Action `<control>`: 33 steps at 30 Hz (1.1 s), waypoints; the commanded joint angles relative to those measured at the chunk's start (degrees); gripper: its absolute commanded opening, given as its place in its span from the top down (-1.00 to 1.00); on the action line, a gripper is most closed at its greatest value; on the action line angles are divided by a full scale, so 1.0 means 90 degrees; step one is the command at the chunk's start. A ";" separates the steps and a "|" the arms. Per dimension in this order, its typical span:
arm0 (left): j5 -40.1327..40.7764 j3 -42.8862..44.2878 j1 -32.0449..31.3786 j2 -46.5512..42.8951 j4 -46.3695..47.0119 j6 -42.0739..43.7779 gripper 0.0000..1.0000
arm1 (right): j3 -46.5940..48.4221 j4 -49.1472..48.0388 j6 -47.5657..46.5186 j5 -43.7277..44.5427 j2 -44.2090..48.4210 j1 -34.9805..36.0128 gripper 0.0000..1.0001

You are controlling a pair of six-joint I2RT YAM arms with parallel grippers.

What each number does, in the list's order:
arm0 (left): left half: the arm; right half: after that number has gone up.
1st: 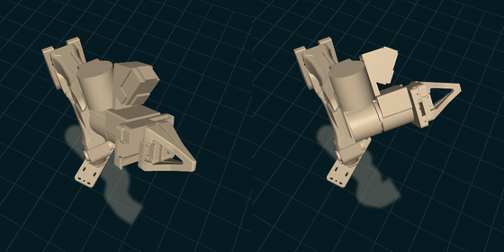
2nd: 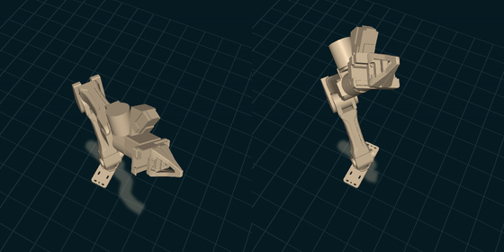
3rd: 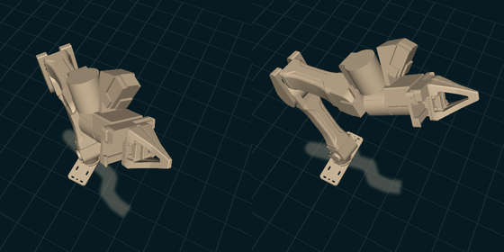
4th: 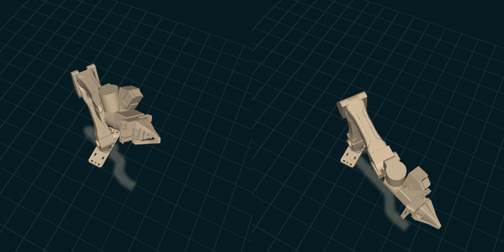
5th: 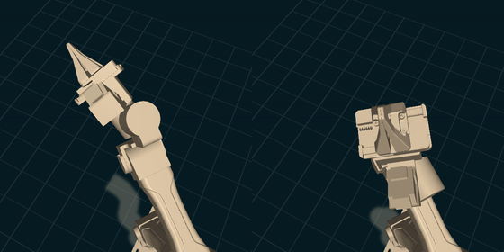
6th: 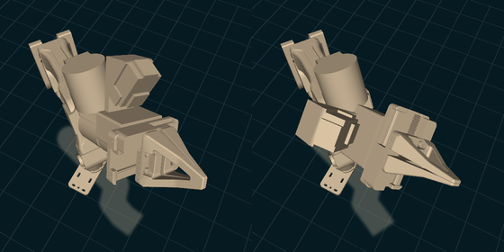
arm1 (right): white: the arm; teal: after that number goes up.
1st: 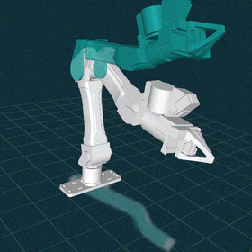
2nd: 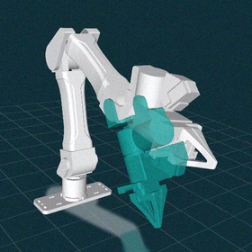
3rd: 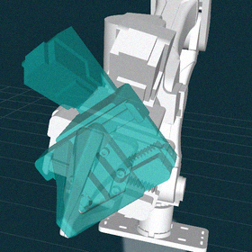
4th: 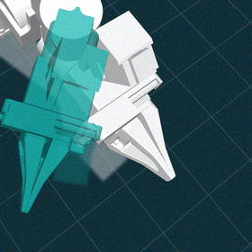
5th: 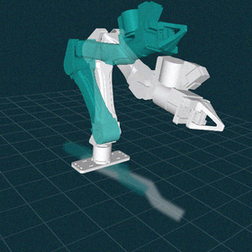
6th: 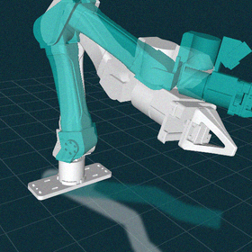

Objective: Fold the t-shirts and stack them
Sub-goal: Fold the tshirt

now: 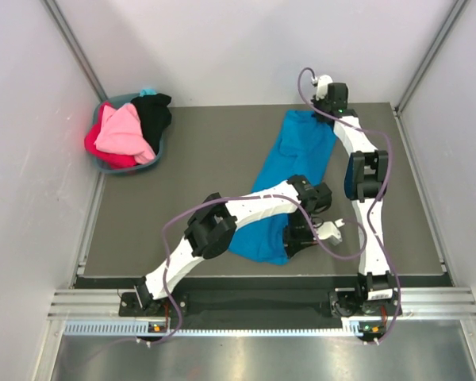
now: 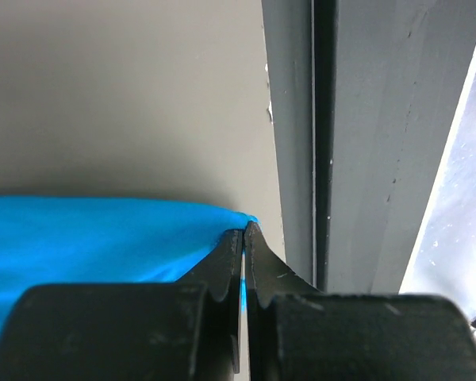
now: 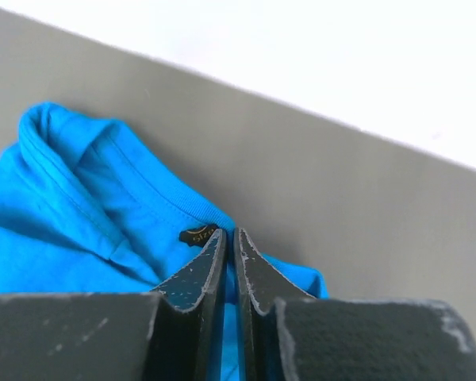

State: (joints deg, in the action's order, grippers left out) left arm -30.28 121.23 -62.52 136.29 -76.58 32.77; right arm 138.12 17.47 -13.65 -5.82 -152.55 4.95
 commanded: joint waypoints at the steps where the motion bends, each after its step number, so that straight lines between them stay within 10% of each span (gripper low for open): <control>1: -0.0278 0.0260 -0.0006 0.0003 -0.0272 -0.0145 0.96 | 0.0366 -0.0925 0.0159 -0.0007 -0.0023 0.0153 0.87; 11: 0.0541 0.0602 -0.0045 -0.0707 0.0469 -0.0682 0.24 | -0.0668 -0.1785 0.0559 0.0178 0.1098 0.0007 -0.07; 21: 0.1822 -0.0460 0.1884 -0.2623 0.2091 -0.2924 0.00 | -0.4377 -0.1037 0.2697 -0.0972 0.5090 -0.0492 -0.12; 33: 0.0075 -0.2570 0.4552 -0.2849 0.2649 -0.4872 0.03 | -0.8274 0.1329 0.4104 -0.3482 0.7056 -0.0775 -0.14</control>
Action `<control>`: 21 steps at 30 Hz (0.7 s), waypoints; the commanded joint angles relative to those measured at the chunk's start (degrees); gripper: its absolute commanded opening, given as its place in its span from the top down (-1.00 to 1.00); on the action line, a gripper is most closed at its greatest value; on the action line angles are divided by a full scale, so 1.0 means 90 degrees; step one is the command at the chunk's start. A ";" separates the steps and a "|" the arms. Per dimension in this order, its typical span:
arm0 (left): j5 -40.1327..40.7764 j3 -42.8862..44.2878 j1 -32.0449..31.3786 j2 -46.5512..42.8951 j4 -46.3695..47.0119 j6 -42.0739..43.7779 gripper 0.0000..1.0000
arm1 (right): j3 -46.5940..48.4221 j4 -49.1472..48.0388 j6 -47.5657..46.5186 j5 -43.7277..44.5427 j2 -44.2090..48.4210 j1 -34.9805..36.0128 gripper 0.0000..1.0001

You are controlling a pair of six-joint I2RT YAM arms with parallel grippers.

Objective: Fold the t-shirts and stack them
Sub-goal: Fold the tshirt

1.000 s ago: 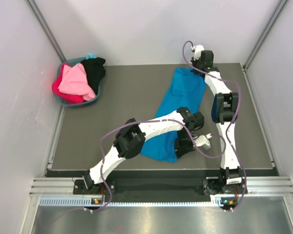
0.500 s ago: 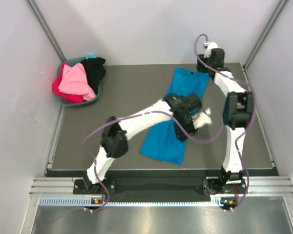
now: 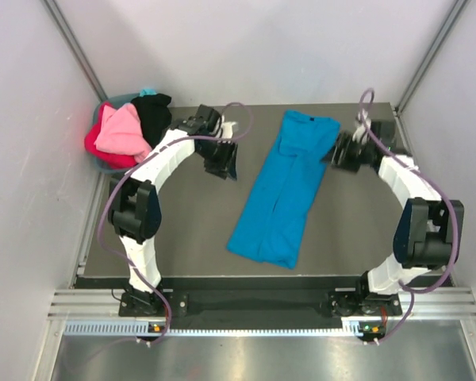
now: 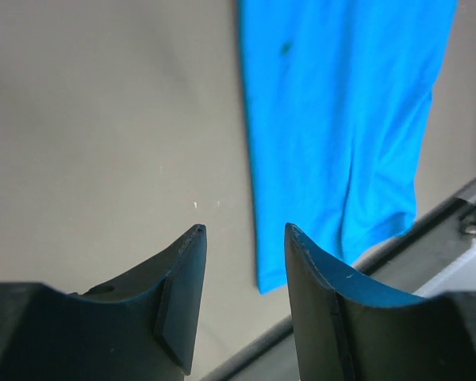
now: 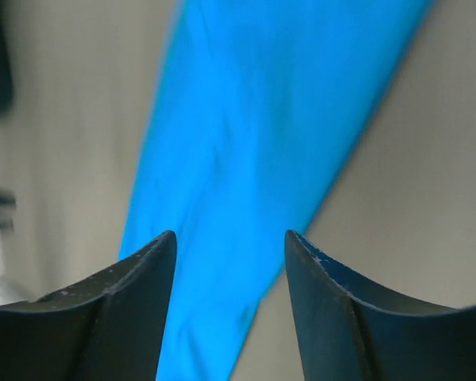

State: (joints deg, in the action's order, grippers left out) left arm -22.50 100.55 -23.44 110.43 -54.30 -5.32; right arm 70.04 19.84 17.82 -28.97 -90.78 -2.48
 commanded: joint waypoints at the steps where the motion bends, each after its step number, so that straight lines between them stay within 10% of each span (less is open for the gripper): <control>1: -0.0916 -0.0545 0.0309 0.0015 0.0203 -0.0697 0.03 | -0.1224 0.1126 0.0752 -0.1144 0.0262 0.0109 -0.11; 21: -0.2119 -0.3585 0.0778 -0.0063 0.1180 -0.1186 0.12 | -0.4062 0.0931 0.1711 -0.1098 0.1221 0.2521 -0.01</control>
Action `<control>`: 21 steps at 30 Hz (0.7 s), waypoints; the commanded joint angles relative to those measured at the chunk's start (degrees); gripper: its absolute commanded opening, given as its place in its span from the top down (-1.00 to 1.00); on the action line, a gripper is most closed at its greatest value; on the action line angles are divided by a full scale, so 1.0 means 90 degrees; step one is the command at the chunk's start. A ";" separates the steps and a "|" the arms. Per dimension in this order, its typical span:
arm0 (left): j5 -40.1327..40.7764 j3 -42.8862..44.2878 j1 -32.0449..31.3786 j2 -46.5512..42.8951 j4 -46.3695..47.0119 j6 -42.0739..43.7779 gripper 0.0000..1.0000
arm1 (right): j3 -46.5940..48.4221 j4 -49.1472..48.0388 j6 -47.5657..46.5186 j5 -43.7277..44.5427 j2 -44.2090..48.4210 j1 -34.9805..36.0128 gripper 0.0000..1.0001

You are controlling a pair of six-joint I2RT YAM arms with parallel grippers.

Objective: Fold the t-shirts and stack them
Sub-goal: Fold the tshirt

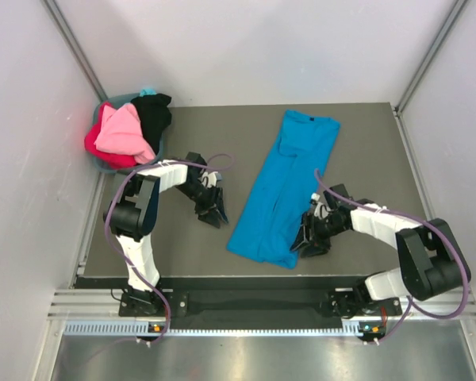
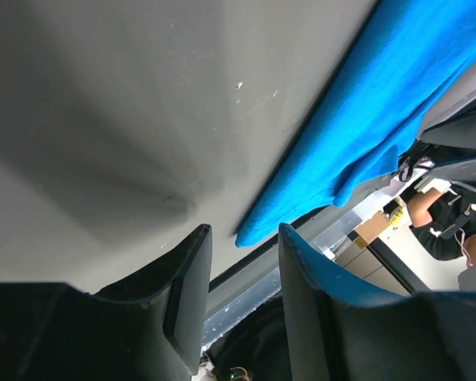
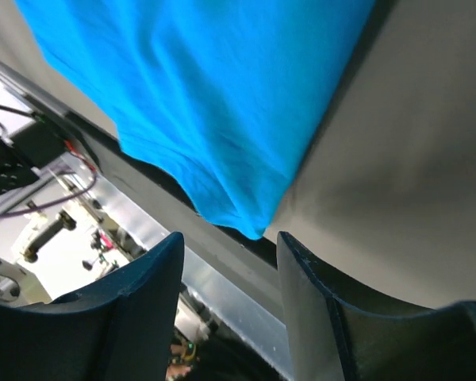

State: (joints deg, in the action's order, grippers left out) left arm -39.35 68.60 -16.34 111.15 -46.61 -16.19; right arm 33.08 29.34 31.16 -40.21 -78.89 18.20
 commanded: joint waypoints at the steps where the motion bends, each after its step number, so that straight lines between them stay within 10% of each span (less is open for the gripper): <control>1: -0.0218 -0.0044 -0.0020 -0.0114 0.0306 0.0031 0.10 | 0.0064 -0.0068 0.0220 0.0306 -0.0150 0.0311 -0.01; 21: -0.0188 -0.0551 -0.0968 0.0218 0.0843 0.0011 0.13 | -0.0053 -0.0018 0.0396 0.0805 -0.0696 0.0674 0.04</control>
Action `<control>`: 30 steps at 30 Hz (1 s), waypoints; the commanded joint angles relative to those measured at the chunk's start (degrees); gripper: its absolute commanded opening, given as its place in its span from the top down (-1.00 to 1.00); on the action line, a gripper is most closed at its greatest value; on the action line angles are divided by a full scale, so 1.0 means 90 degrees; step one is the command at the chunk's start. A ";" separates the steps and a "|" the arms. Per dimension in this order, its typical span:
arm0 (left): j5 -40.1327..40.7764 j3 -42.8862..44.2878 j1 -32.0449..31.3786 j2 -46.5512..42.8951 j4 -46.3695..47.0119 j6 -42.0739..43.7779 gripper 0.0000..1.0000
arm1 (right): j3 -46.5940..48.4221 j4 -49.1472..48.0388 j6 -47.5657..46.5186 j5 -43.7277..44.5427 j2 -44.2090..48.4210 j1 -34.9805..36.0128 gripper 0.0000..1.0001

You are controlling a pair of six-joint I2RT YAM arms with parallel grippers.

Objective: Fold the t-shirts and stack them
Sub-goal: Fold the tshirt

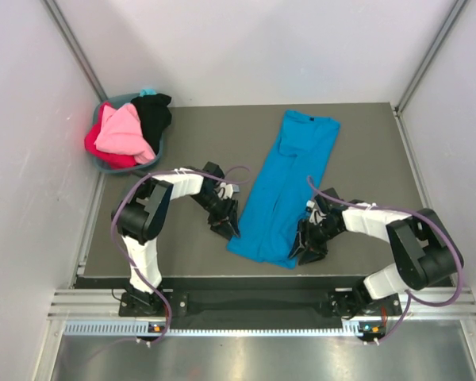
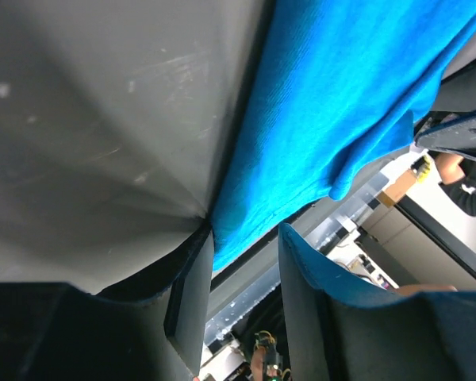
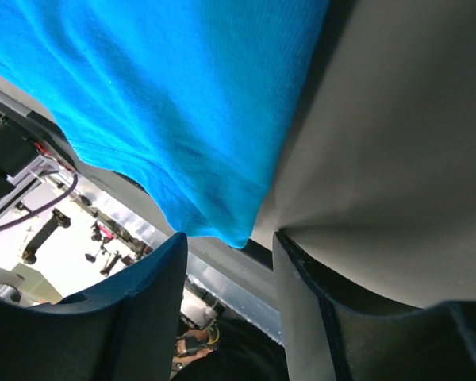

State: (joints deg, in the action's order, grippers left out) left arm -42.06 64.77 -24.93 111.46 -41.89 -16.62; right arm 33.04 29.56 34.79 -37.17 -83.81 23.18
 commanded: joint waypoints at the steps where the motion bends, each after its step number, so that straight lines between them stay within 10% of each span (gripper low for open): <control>1: 0.0133 -0.0127 -0.0033 0.0184 0.0328 0.0060 0.13 | -0.0048 -0.0052 0.0012 0.0516 -0.0180 0.0130 0.05; 16: 0.0191 -0.0380 -0.0121 0.0165 0.0377 0.0148 0.40 | 0.0216 -0.0364 0.0217 0.0536 -0.0697 0.0198 0.21; 22: 0.0133 -0.0488 -0.0121 0.0038 0.0445 0.0118 0.98 | 0.0226 -0.0540 0.0237 0.0390 -0.0717 0.0256 0.55; 30: 0.0269 0.0467 -0.0004 -0.0021 -0.0228 0.0577 1.00 | 0.0226 -0.0199 -0.0046 0.0273 0.0190 0.0237 1.00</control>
State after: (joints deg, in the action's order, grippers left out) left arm -41.95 64.12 -25.54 112.16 -42.06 -14.72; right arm 34.52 28.12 35.97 -36.01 -86.91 24.64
